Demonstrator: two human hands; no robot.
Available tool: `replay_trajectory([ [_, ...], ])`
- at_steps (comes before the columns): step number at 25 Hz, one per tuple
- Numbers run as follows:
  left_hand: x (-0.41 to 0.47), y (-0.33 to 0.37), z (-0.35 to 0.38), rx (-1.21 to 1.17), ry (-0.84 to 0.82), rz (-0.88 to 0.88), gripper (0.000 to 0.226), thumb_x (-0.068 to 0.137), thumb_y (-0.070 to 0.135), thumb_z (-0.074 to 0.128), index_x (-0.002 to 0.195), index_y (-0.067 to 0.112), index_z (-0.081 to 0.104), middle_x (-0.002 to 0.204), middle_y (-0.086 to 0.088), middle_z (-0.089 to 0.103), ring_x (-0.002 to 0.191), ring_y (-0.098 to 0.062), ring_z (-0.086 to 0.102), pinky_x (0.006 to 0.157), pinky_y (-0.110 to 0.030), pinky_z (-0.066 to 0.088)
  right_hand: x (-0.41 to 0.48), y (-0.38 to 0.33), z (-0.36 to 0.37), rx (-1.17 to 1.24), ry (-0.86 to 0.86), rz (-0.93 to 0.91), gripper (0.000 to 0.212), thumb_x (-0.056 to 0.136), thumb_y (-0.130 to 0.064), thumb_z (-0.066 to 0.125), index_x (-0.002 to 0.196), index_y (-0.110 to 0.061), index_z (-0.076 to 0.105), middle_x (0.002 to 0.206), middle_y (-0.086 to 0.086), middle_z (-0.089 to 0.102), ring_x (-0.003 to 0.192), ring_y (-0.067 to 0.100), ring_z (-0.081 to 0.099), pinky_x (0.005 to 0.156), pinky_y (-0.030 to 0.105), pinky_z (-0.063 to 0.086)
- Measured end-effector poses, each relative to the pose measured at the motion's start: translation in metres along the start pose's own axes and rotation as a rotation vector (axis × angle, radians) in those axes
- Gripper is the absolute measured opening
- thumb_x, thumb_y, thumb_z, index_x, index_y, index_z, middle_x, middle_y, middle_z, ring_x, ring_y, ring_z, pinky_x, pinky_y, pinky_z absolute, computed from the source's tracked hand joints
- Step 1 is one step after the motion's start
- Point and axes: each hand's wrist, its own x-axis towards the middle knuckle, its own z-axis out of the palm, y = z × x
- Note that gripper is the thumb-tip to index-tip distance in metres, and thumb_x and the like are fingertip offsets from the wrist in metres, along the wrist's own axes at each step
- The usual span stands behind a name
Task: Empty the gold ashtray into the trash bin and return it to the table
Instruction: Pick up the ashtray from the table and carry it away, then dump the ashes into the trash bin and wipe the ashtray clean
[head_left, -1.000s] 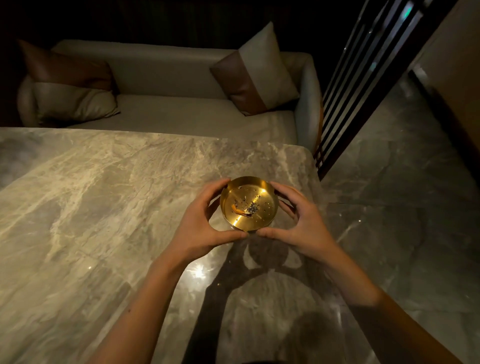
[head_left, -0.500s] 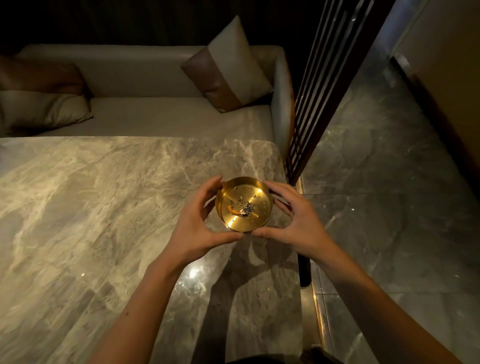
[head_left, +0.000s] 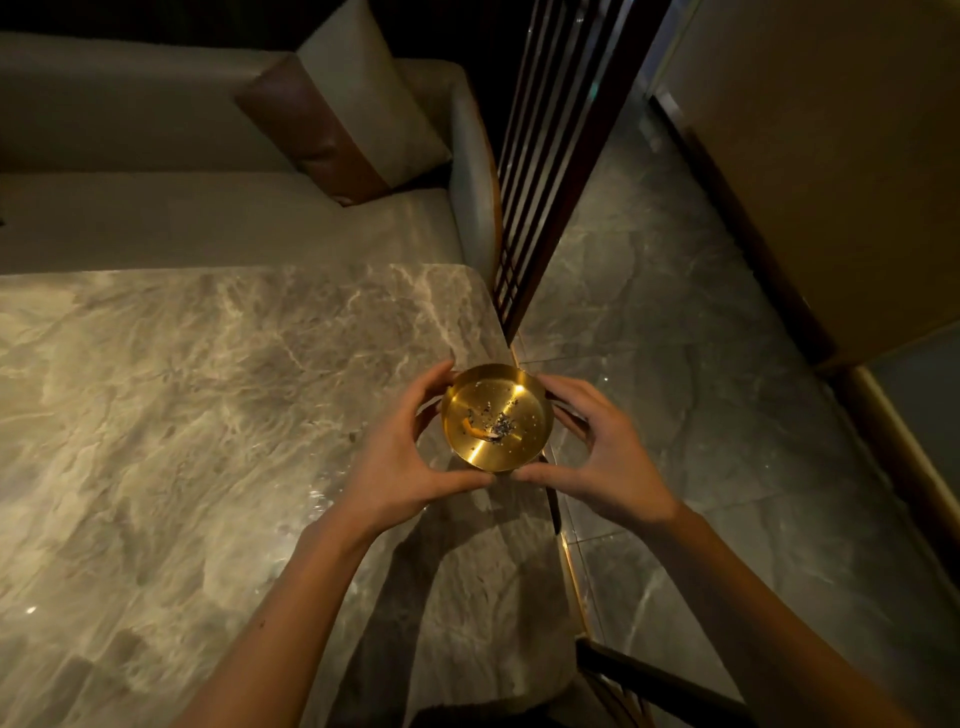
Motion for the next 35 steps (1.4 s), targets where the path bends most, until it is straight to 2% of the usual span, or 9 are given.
replay_trajectory([
  [5,0.011,-0.005,0.025,-0.014,-0.019,-0.052,0.106,0.048,0.039,0.093,0.141,0.030,0.042,0.140,0.016,0.050,0.132,0.000,0.048,0.113,-0.023,0.037,-0.002,0.023,-0.015,0.048,-0.021,0.081,0.094,0.051,-0.032,0.090,0.135,-0.030,0.047,0.133,-0.015,0.051,0.127,0.000,0.049,0.110,0.023,0.039],
  [9,0.029,-0.017,0.058,0.005,0.016,-0.143,0.103,0.047,0.040,0.094,0.138,0.032,0.045,0.140,0.009,0.053,0.133,-0.006,0.049,0.115,-0.032,0.038,0.008,0.065,-0.041,0.082,-0.086,0.086,0.094,0.056,-0.024,0.091,0.139,-0.015,0.048,0.135,-0.004,0.052,0.129,0.007,0.050,0.110,0.025,0.040],
  [12,0.046,-0.024,0.089,0.015,0.035,-0.237,0.101,0.047,0.031,0.096,0.135,0.037,0.046,0.138,0.011,0.054,0.131,-0.002,0.049,0.114,-0.028,0.038,0.017,0.102,-0.064,0.132,-0.140,0.121,0.094,0.057,-0.022,0.092,0.139,-0.012,0.047,0.135,-0.003,0.051,0.128,0.006,0.050,0.109,0.022,0.039],
  [16,0.078,-0.037,0.138,0.023,0.026,-0.334,0.102,0.050,0.016,0.096,0.138,0.026,0.045,0.137,0.009,0.054,0.129,0.004,0.050,0.112,-0.021,0.038,0.029,0.155,-0.096,0.193,-0.176,0.197,0.098,0.052,-0.030,0.090,0.138,-0.018,0.047,0.130,-0.015,0.049,0.123,-0.010,0.047,0.105,0.012,0.037],
  [19,0.098,-0.052,0.168,0.022,0.017,-0.403,0.102,0.052,0.013,0.095,0.139,0.025,0.044,0.137,0.010,0.054,0.130,0.001,0.050,0.111,-0.020,0.039,0.035,0.190,-0.116,0.214,-0.181,0.230,0.096,0.053,-0.021,0.093,0.138,-0.015,0.049,0.130,-0.010,0.051,0.123,-0.007,0.049,0.102,0.010,0.038],
  [26,0.128,-0.100,0.225,-0.019,-0.002,-0.560,0.100,0.052,0.002,0.093,0.137,0.021,0.043,0.129,0.014,0.055,0.118,0.011,0.054,0.098,-0.010,0.044,0.044,0.265,-0.139,0.216,-0.237,0.327,0.093,0.055,-0.021,0.093,0.137,-0.018,0.051,0.129,-0.008,0.052,0.127,0.008,0.050,0.111,0.026,0.038],
  [30,0.124,-0.131,0.247,-0.036,0.039,-0.655,0.100,0.053,0.001,0.092,0.139,0.014,0.043,0.134,0.002,0.055,0.125,-0.007,0.054,0.097,-0.010,0.045,0.050,0.308,-0.131,0.236,-0.322,0.422,0.097,0.050,-0.023,0.095,0.137,-0.018,0.051,0.134,0.000,0.054,0.131,0.016,0.048,0.114,0.036,0.037],
  [33,0.119,-0.154,0.260,-0.008,0.042,-0.703,0.101,0.054,0.009,0.093,0.141,0.016,0.042,0.136,0.002,0.055,0.125,-0.008,0.053,0.090,-0.001,0.042,0.052,0.337,-0.122,0.258,-0.370,0.475,0.099,0.044,-0.032,0.095,0.133,-0.022,0.053,0.135,0.002,0.057,0.131,0.017,0.050,0.114,0.040,0.037],
  [35,0.120,-0.167,0.267,-0.019,0.045,-0.743,0.099,0.057,0.008,0.092,0.142,0.016,0.041,0.136,0.005,0.053,0.123,-0.007,0.052,0.081,0.005,0.039,0.055,0.355,-0.119,0.289,-0.399,0.526,0.094,0.048,-0.023,0.095,0.133,-0.019,0.053,0.133,0.002,0.059,0.129,0.017,0.051,0.114,0.039,0.037],
])
